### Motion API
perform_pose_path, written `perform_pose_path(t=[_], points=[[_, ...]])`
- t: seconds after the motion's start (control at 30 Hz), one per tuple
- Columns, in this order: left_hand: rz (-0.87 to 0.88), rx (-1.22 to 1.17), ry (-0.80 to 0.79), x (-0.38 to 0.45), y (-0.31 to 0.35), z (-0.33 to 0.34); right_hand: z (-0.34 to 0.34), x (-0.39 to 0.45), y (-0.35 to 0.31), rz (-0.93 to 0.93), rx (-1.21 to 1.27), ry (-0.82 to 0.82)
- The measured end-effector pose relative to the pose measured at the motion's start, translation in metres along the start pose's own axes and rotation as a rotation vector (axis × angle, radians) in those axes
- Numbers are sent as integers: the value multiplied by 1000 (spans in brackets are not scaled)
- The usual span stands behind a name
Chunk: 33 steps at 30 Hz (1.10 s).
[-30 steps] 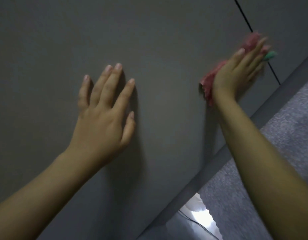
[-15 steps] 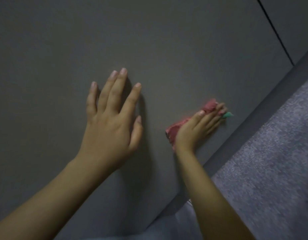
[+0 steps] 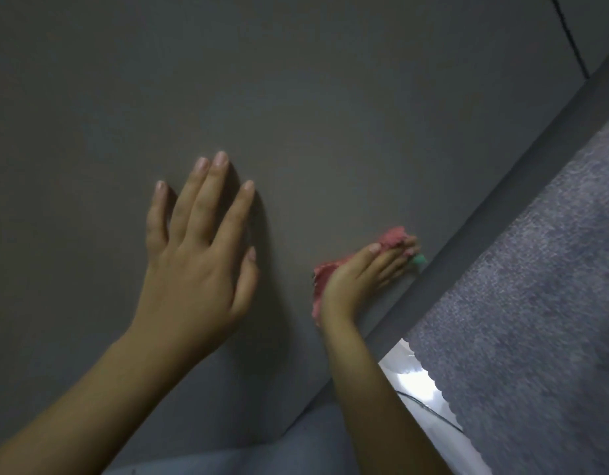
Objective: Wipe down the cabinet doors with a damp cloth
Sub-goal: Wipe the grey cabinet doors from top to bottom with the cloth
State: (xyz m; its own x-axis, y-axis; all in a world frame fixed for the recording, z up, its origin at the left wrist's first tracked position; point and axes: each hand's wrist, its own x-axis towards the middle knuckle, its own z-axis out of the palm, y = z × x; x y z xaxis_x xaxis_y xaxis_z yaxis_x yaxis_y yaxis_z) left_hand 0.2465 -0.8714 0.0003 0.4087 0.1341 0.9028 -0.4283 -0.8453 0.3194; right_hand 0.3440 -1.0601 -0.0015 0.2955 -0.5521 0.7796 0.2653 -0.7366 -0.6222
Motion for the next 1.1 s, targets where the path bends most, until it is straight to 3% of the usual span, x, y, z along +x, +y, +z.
perform_pose_path(t=[0.1, 0.3, 0.5, 0.67, 0.8, 0.97, 1.1], points=[[-18, -5, -12, -1, 0, 0, -3, -14, -16, -234, 0, -19], [-24, -10, -3, 0, 3, 3, -3, 12, -22, -148, 26, 21], [-42, -16, 10, 0, 6, 4, -7, -14, -7, -351, -69, -91], [-35, -10, -3, 0, 4, 2, -3, 49, -12, -101, 14, 106], [-21, 5, -8, 0, 4, 1, 2, 31, -8, 12, 18, 126], [-19, 12, -2, 1, 4, 0, -4, -26, 2, -95, -7, -22], [7, 18, -9, 1, -1, -7, -7, -7, -11, -220, -11, -18]])
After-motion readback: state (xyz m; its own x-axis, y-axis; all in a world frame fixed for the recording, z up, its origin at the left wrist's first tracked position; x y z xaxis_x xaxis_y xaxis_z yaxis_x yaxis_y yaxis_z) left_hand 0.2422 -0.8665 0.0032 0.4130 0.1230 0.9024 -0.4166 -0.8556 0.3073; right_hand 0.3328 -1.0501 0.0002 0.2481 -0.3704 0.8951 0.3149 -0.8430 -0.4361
